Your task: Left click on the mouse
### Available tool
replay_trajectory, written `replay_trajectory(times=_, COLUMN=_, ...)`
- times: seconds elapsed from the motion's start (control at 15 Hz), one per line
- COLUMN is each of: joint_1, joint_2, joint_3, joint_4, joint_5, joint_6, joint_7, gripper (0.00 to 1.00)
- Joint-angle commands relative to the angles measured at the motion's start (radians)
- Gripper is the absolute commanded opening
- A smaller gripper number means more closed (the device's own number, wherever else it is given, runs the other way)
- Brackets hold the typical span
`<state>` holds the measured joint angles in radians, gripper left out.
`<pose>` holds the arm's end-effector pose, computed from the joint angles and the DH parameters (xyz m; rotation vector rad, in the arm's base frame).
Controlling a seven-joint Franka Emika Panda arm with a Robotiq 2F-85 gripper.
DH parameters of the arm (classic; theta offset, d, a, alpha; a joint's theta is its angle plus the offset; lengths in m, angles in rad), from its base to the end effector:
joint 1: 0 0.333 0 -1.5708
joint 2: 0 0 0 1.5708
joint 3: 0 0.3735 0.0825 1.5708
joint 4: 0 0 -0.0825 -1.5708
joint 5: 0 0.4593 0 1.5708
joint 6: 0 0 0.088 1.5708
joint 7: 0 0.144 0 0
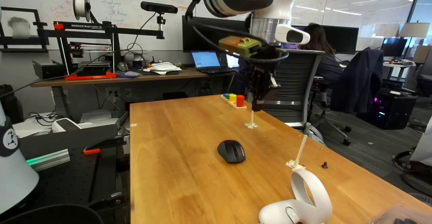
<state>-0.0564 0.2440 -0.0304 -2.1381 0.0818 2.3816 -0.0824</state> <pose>0.6323 -0.0521 0.2553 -3.0912 0.0971 -0.0061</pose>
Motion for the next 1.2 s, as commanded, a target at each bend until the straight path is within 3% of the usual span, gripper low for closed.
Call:
replay_trajectory(times=0.0, joint_1=-0.024, joint_2=-0.088, joint_3=0.006, joint_4=0.028, joint_5=0.05, joint_6=-0.119, joint_7=-0.046, gripper=0.03)
replay_trajectory(times=0.67, joint_1=-0.039, joint_2=-0.154, joint_3=-0.025, joint_4=0.133, joint_5=0.108, joint_6=-0.484, joint_7=-0.083, gripper=0.06)
replay_trajectory(times=0.73, joint_1=-0.04, joint_2=-0.15, joint_3=-0.029, joint_4=0.146, joint_5=0.109, joint_6=-0.521, joint_7=-0.087, gripper=0.29)
replay_trajectory(times=0.87, joint_1=-0.041, joint_2=-0.147, joint_3=-0.034, joint_4=0.161, joint_5=0.105, joint_6=-0.569, joint_7=-0.081, gripper=0.31)
replay_trajectory(times=1.13, joint_1=-0.042, joint_2=-0.143, joint_3=-0.037, joint_4=0.182, joint_5=0.103, joint_6=-0.626, joint_7=-0.081, gripper=0.62)
